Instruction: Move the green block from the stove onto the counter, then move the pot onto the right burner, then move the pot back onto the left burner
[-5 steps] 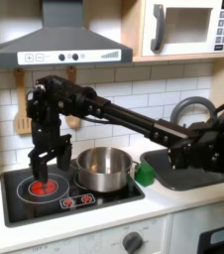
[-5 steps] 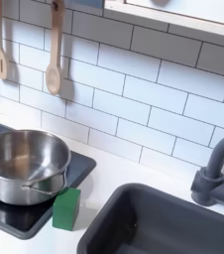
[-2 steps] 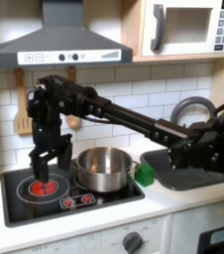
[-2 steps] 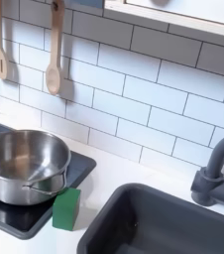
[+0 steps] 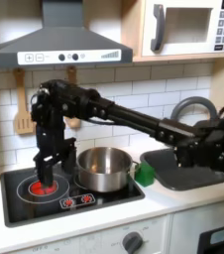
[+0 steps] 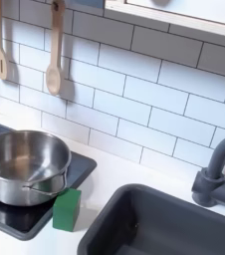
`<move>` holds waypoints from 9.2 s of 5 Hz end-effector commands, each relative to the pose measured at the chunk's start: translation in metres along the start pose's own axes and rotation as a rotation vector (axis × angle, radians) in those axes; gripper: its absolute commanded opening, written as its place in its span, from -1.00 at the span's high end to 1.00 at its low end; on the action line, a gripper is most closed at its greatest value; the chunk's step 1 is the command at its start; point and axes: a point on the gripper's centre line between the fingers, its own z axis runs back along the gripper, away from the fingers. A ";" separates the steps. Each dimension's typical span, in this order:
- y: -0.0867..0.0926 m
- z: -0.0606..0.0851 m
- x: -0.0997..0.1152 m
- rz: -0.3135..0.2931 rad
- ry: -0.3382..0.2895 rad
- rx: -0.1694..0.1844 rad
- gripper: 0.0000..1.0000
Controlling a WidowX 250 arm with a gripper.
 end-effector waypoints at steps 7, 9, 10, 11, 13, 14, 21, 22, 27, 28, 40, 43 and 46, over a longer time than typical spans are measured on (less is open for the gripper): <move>-0.070 0.010 -0.038 -0.152 0.004 -0.065 -1.00; -0.086 0.013 -0.025 -0.195 -0.028 -0.049 -1.00; -0.093 0.005 -0.020 -0.222 -0.015 -0.033 -1.00; -0.100 -0.002 -0.020 -0.226 0.006 -0.042 -1.00; -0.122 -0.010 -0.015 -0.255 0.019 -0.037 -1.00; -0.132 -0.011 -0.016 -0.266 0.025 -0.046 -1.00; -0.121 -0.030 -0.014 -0.270 0.048 -0.006 -1.00; -0.116 -0.031 -0.012 -0.265 0.057 -0.005 -1.00; -0.083 -0.030 0.008 -0.209 0.063 -0.004 -1.00; -0.076 -0.028 0.013 -0.192 0.058 -0.010 -1.00; -0.025 -0.029 0.046 -0.095 0.084 -0.039 -1.00; -0.045 -0.005 0.024 -0.116 0.034 -0.059 -1.00; -0.084 0.007 -0.025 -0.212 0.000 -0.053 -1.00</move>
